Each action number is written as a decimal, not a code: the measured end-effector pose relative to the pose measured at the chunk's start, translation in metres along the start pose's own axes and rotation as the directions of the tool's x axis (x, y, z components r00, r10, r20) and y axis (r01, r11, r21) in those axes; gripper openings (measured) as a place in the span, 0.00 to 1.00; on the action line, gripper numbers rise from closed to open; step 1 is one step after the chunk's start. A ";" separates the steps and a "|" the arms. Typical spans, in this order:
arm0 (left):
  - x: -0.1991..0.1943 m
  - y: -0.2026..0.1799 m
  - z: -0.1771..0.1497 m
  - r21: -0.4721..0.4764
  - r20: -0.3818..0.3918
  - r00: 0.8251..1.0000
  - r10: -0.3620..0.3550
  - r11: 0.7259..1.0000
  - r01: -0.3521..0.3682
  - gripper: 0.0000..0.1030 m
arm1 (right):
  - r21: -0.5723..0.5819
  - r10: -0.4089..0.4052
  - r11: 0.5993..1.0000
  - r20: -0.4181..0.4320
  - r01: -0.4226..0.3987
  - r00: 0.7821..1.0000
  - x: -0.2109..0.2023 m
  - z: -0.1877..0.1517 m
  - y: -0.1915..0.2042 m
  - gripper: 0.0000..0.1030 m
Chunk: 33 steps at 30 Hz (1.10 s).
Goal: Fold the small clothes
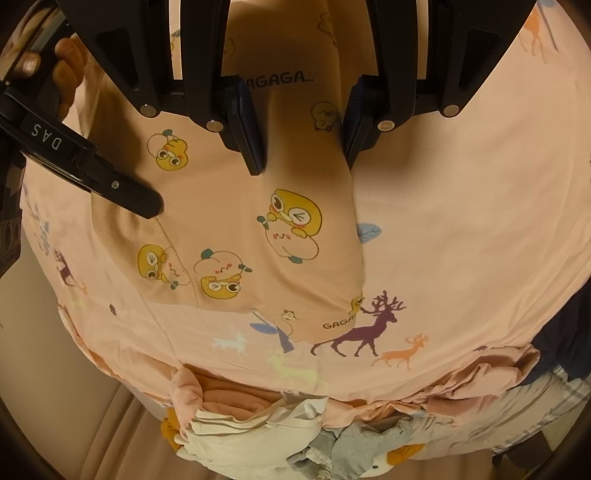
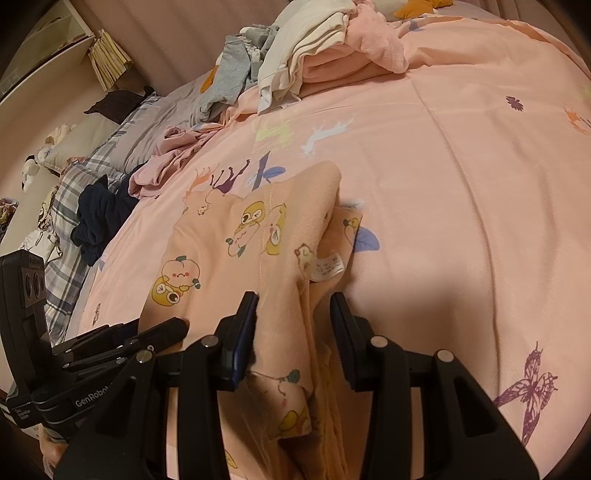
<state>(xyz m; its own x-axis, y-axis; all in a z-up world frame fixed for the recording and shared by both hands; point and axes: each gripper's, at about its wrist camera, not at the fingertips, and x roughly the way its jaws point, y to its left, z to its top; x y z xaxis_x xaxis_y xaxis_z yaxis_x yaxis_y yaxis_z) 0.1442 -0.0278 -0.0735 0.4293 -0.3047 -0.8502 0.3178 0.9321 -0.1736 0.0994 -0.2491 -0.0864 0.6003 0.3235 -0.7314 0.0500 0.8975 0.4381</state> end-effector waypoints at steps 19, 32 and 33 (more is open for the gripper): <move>-0.003 0.001 -0.003 0.005 0.003 1.000 0.008 1.000 -0.008 0.37 | 0.001 0.001 1.000 -0.001 -0.001 1.000 0.000 0.000 0.000 0.39; -0.004 0.002 -0.005 0.009 0.003 1.000 0.011 1.000 -0.011 0.37 | 0.005 -0.001 1.000 -0.001 0.001 1.000 -0.001 0.000 -0.002 0.39; -0.004 0.002 -0.005 0.009 0.003 1.000 0.012 1.000 -0.012 0.37 | 0.005 -0.001 1.000 -0.001 0.001 1.000 -0.001 0.000 -0.003 0.39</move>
<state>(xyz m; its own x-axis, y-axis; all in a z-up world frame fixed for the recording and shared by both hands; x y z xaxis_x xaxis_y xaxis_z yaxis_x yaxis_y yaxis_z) 0.1392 -0.0234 -0.0726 0.4354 -0.2944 -0.8507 0.3206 0.9338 -0.1590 0.0989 -0.2525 -0.0868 0.5998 0.3227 -0.7322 0.0548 0.8963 0.4400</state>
